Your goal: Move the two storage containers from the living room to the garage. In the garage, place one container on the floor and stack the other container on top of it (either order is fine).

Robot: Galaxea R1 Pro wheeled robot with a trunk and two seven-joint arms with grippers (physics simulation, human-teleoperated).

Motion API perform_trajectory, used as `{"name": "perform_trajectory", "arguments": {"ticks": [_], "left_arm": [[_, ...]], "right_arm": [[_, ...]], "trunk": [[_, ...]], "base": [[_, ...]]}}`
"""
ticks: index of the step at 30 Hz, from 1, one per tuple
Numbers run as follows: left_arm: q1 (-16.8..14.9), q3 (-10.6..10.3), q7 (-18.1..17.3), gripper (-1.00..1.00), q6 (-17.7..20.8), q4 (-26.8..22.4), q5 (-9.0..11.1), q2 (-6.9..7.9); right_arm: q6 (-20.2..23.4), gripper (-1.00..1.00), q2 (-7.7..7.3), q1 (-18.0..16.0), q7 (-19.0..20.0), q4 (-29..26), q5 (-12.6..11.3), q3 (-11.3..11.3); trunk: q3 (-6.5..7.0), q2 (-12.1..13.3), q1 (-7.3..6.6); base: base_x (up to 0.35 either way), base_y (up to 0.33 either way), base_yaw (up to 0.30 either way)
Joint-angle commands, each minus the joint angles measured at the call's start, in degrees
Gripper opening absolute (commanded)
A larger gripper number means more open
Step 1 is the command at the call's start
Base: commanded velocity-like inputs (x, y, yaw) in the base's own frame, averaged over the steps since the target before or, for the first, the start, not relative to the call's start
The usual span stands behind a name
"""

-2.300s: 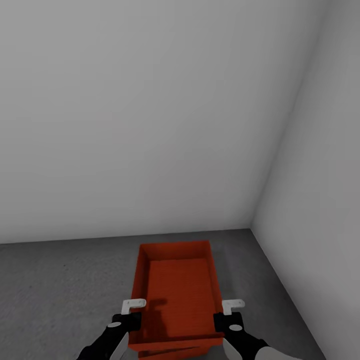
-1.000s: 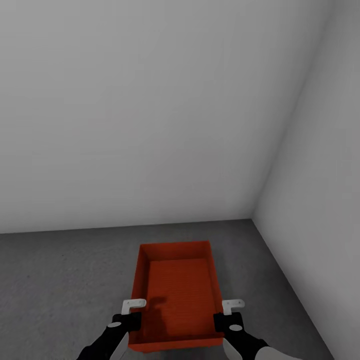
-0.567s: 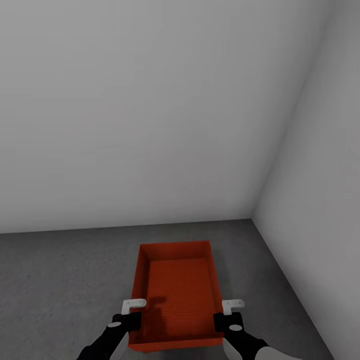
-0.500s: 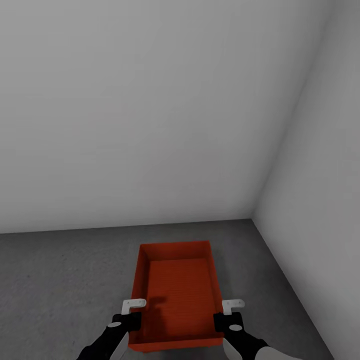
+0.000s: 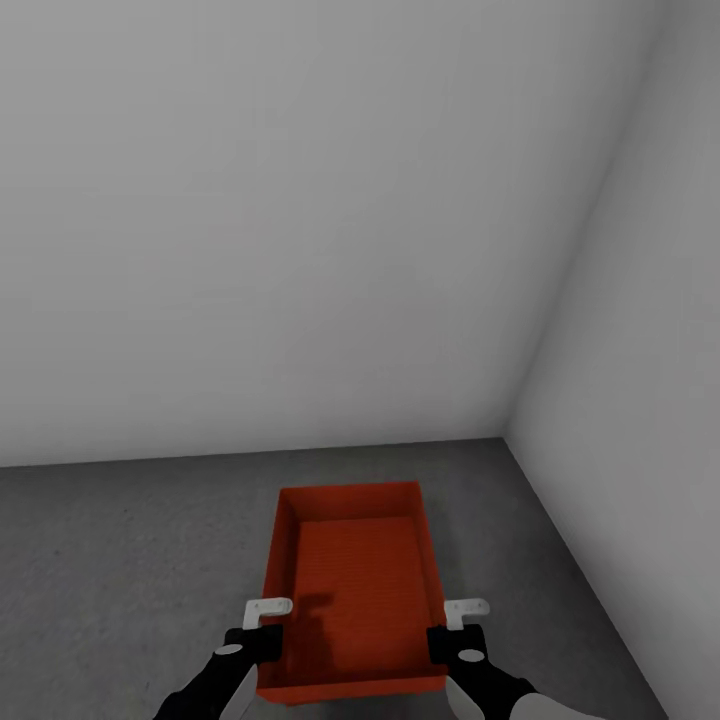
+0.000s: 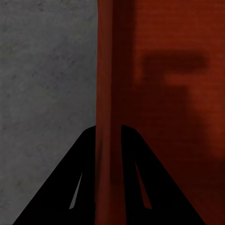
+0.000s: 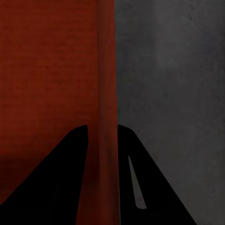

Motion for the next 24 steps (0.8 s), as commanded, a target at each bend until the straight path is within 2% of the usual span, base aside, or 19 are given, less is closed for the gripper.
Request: {"name": "perform_trajectory", "arguments": {"ticks": [1,12,24], "left_arm": [[-0.04,-0.60,0.29,-1.00,0.31,-0.33,0.37,0.54],[-0.06,-0.57,0.29,-1.00,0.31,-0.34,0.37,0.54],[-0.07,-0.60,0.29,-1.00,0.31,-0.36,0.37,0.54]], "right_arm": [[0.07,-1.00,-0.21,0.00,-0.29,0.48,-1.37,2.03],[0.07,-1.00,-0.21,0.01,-0.28,0.49,-1.41,2.02],[0.07,-1.00,-0.24,0.01,-0.31,0.45,-1.40,2.01]], "trunk": [[-0.05,-0.03,0.00],[-0.05,-0.03,0.00],[-0.05,-0.03,0.00]], "base": [[0.000,0.000,0.000],[0.000,0.000,0.002],[0.000,0.000,0.057]]}}
